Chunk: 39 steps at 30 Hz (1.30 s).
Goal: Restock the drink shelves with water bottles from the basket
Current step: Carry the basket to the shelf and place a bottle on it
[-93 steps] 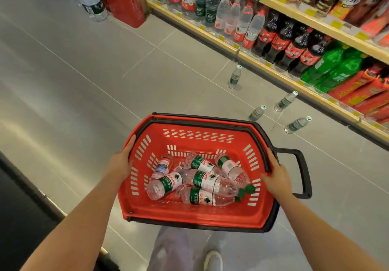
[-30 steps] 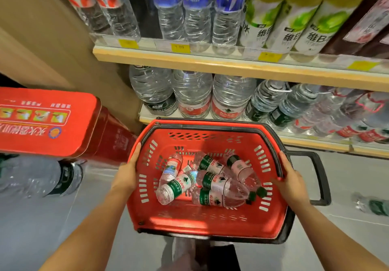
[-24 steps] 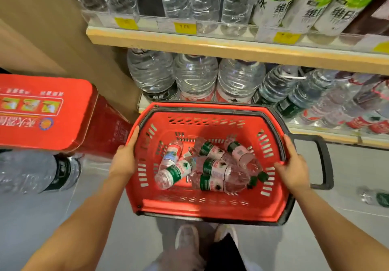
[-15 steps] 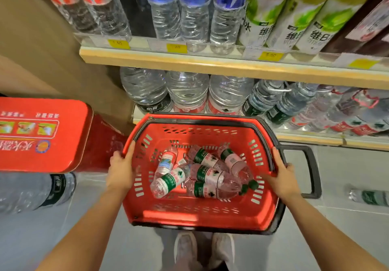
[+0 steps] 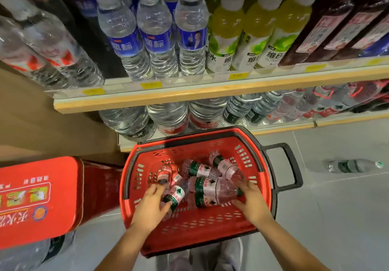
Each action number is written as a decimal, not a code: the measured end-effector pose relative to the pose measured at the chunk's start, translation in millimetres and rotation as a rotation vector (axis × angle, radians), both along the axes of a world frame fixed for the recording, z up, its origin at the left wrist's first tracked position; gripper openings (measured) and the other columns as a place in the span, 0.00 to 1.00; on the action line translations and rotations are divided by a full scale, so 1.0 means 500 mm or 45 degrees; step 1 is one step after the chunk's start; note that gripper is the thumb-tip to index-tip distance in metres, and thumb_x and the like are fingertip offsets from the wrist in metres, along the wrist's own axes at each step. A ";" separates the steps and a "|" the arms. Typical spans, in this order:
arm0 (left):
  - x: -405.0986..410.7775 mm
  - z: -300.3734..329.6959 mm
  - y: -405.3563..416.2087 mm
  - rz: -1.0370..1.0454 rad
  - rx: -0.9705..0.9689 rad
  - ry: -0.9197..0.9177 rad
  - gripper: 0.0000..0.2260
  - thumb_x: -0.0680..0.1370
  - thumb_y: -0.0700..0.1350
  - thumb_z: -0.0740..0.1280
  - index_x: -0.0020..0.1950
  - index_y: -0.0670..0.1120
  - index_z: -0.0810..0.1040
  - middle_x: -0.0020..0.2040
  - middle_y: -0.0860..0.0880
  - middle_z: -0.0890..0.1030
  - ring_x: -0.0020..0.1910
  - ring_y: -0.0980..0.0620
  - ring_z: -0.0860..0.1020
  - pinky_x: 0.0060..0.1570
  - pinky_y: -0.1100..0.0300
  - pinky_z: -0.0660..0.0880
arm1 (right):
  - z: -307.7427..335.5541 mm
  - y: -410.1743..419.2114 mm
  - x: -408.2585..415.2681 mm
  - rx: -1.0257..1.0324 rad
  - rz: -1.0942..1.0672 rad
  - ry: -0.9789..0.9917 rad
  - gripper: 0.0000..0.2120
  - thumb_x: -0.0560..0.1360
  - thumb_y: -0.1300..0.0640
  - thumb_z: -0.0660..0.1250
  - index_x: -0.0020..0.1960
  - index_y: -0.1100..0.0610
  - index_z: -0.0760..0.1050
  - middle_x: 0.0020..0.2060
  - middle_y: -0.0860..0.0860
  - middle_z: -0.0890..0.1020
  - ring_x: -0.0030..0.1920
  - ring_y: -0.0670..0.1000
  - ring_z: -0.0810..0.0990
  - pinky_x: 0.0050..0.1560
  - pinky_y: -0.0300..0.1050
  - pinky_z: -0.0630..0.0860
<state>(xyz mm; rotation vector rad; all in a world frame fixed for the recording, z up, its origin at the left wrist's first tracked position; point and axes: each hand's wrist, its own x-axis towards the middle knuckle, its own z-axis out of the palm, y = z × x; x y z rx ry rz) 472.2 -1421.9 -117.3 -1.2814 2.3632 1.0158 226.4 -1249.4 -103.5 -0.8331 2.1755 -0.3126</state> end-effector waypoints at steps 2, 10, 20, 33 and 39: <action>-0.003 -0.047 -0.001 -0.051 0.063 -0.087 0.26 0.75 0.51 0.66 0.71 0.47 0.65 0.66 0.48 0.68 0.62 0.50 0.73 0.61 0.56 0.71 | -0.048 0.000 0.010 0.032 0.006 0.033 0.27 0.69 0.56 0.72 0.67 0.53 0.70 0.63 0.51 0.74 0.64 0.54 0.71 0.65 0.46 0.69; -0.044 -0.257 0.012 -0.042 0.163 -0.476 0.37 0.73 0.58 0.67 0.75 0.47 0.52 0.70 0.43 0.66 0.67 0.42 0.68 0.62 0.50 0.69 | -0.222 -0.021 0.003 0.297 0.511 0.725 0.22 0.65 0.67 0.66 0.59 0.58 0.75 0.54 0.55 0.78 0.55 0.57 0.75 0.55 0.51 0.73; -0.040 -0.309 0.020 -0.057 0.071 -0.447 0.32 0.74 0.54 0.65 0.72 0.42 0.58 0.64 0.40 0.71 0.66 0.40 0.67 0.60 0.50 0.70 | -0.258 -0.016 -0.010 0.014 0.646 0.979 0.20 0.51 0.68 0.77 0.41 0.60 0.80 0.37 0.54 0.79 0.35 0.56 0.78 0.34 0.49 0.77; -0.010 -0.299 0.013 0.089 0.091 -0.321 0.33 0.73 0.55 0.66 0.73 0.46 0.58 0.67 0.42 0.69 0.65 0.41 0.67 0.62 0.49 0.69 | -0.230 -0.135 0.055 -0.551 -0.512 -0.577 0.14 0.71 0.66 0.69 0.52 0.52 0.72 0.48 0.50 0.78 0.45 0.43 0.77 0.42 0.26 0.73; -0.004 -0.304 0.012 0.107 0.077 -0.323 0.33 0.73 0.57 0.65 0.73 0.48 0.57 0.67 0.42 0.70 0.62 0.40 0.73 0.57 0.50 0.72 | -0.289 -0.155 0.102 -0.604 -0.674 -0.553 0.15 0.66 0.63 0.75 0.51 0.57 0.75 0.45 0.50 0.82 0.45 0.43 0.81 0.46 0.37 0.77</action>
